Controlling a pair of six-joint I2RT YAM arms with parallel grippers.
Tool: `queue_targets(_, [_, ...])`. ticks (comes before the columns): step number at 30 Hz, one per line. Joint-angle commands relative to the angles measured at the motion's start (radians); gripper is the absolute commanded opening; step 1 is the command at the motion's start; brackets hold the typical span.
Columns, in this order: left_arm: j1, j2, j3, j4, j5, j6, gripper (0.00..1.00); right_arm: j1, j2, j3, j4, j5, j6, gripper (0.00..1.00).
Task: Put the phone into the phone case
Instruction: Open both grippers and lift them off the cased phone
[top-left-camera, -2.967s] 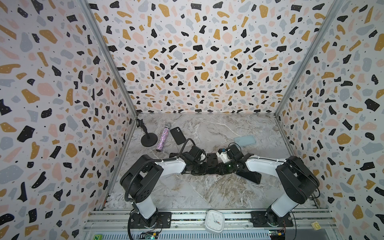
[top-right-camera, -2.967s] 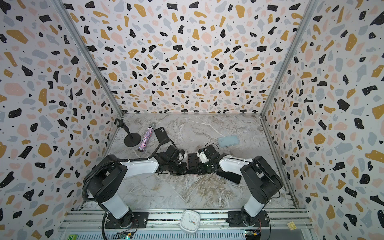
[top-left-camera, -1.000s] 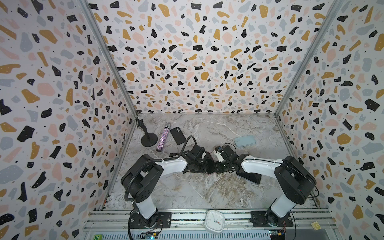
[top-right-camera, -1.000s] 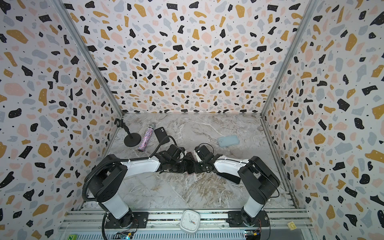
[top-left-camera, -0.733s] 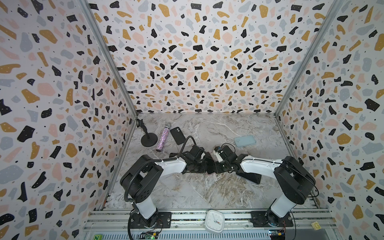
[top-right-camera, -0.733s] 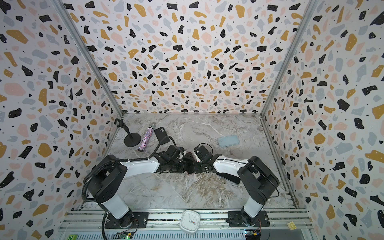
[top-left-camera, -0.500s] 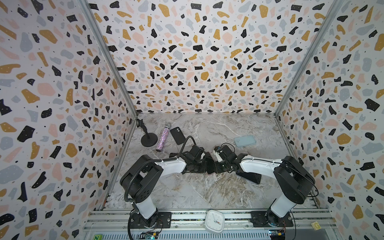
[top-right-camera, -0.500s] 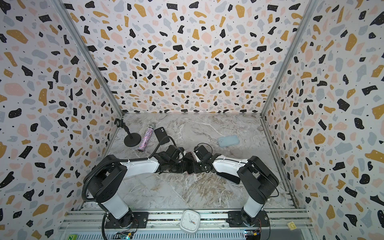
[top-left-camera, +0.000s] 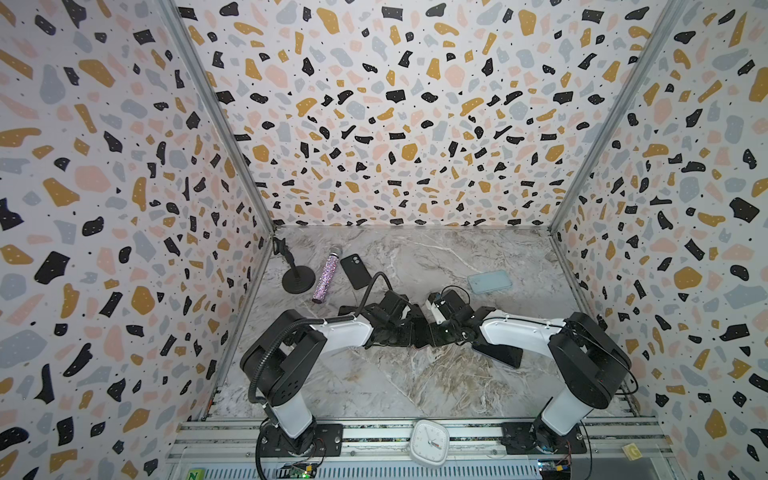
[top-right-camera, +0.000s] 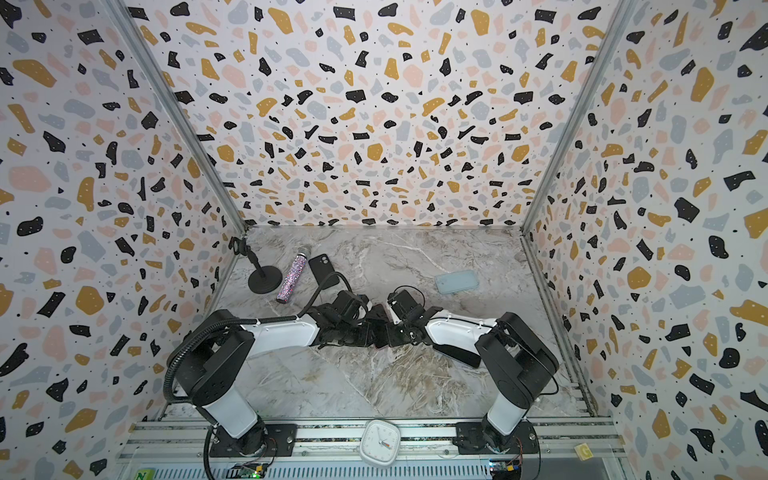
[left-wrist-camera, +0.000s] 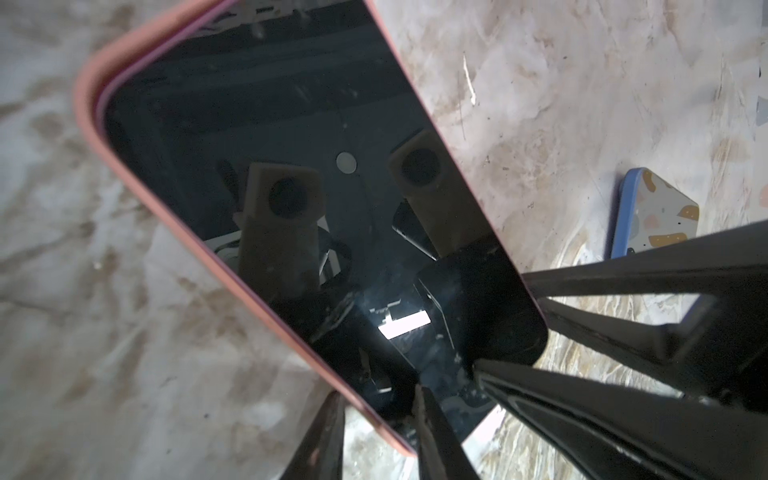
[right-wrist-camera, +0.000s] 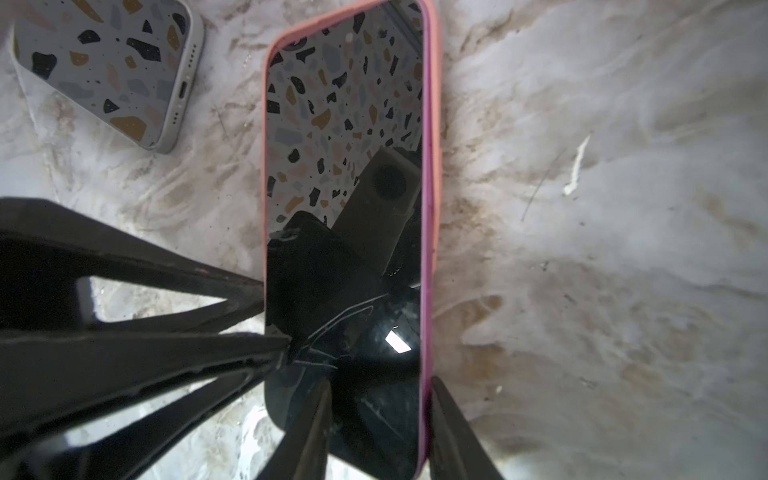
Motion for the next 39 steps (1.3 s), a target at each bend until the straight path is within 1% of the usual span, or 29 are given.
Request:
queue_targets(1, [-0.016,0.020,-0.032,-0.106,-0.063,0.013,0.34,0.045,-0.013,-0.017,-0.012,-0.205,-0.039,0.40])
queue_targets(5, [0.011,-0.036,-0.037,-0.126,-0.069,0.023,0.40,0.014,-0.058,-0.039,-0.017,-0.209,-0.096,0.48])
queue_targets(9, [0.091,-0.075,-0.014,-0.144,-0.044,0.050,0.48,-0.009,-0.100,-0.034,-0.061,-0.153,-0.183,0.57])
queue_targets(12, [0.146,-0.075,0.032,-0.142,-0.016,0.060,0.56,-0.014,-0.127,-0.030,-0.070,-0.137,-0.231,0.59])
queue_targets(15, [0.179,-0.033,0.091,-0.128,0.027,0.059,0.61,-0.010,-0.146,-0.034,-0.079,-0.127,-0.273,0.61])
queue_targets(18, [0.191,0.019,0.147,-0.117,0.067,0.051,0.62,-0.002,-0.163,-0.041,-0.096,-0.096,-0.310,0.64])
queue_targets(23, [0.191,0.070,0.185,-0.100,0.111,0.033,0.62,0.006,-0.169,-0.047,-0.095,-0.104,-0.303,0.64])
queue_targets(26, [0.192,0.052,0.140,-0.067,0.147,0.007,0.62,0.023,-0.161,-0.048,-0.104,-0.083,-0.303,0.63])
queue_targets(30, [0.192,-0.001,0.054,-0.039,0.160,-0.014,0.62,0.028,-0.148,-0.055,-0.090,-0.104,-0.304,0.62])
queue_targets(32, [0.192,-0.002,0.038,-0.023,0.165,-0.018,0.62,0.032,-0.132,-0.054,-0.089,-0.111,-0.304,0.63])
queue_targets(34, [0.192,0.010,0.058,-0.030,0.161,-0.007,0.62,0.031,-0.112,-0.047,-0.091,-0.122,-0.309,0.63])
queue_targets(36, [0.194,0.024,0.111,-0.054,0.141,0.013,0.62,0.032,-0.104,-0.044,-0.093,-0.119,-0.309,0.64])
queue_targets(39, [0.208,0.076,0.204,-0.089,0.115,0.039,0.62,0.042,-0.110,-0.046,-0.100,-0.079,-0.315,0.65])
